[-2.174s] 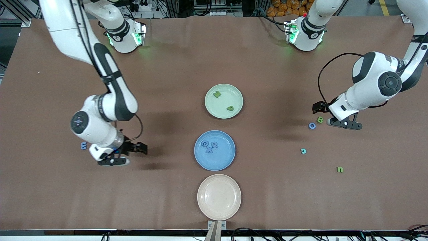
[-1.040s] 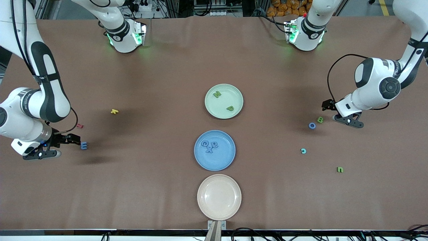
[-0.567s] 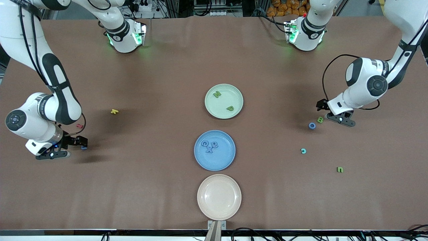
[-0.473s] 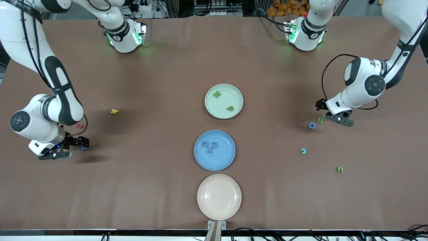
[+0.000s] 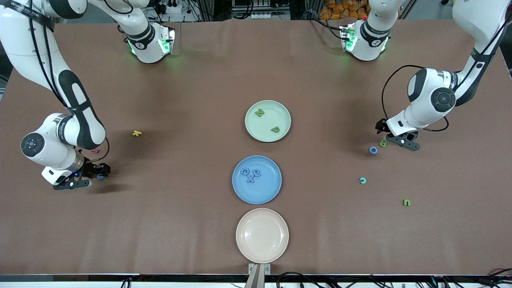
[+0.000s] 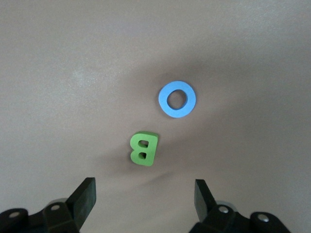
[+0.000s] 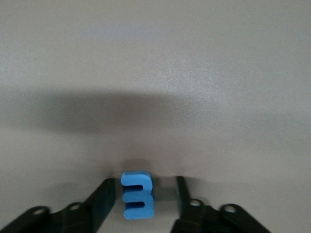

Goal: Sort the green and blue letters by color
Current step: 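Carry the blue m to the blue plate while the left gripper grasps B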

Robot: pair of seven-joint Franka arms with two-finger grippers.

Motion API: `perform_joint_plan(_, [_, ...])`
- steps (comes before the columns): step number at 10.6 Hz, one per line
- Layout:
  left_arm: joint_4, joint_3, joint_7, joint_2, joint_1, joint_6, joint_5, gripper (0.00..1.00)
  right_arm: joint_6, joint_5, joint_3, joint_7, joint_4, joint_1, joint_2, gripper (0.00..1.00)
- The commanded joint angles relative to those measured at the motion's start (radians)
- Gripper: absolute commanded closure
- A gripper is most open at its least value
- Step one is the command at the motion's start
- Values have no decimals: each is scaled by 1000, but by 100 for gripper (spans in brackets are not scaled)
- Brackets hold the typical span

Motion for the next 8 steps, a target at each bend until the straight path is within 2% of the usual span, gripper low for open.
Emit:
perform_joint_plan(1, [-25,59,13,-5,-36,64,56,12,-15,-3,17,4,-30,-20,-23,78])
perform_joint_plan(4, [-28,78,13,11,-39,87,74,16,-39,-1,20,17,-24,-18,-43,83])
perform_joint_plan(8, [-27,89,10,33,-61,105,74,21,-122,74,43,148,24,46,-75,83])
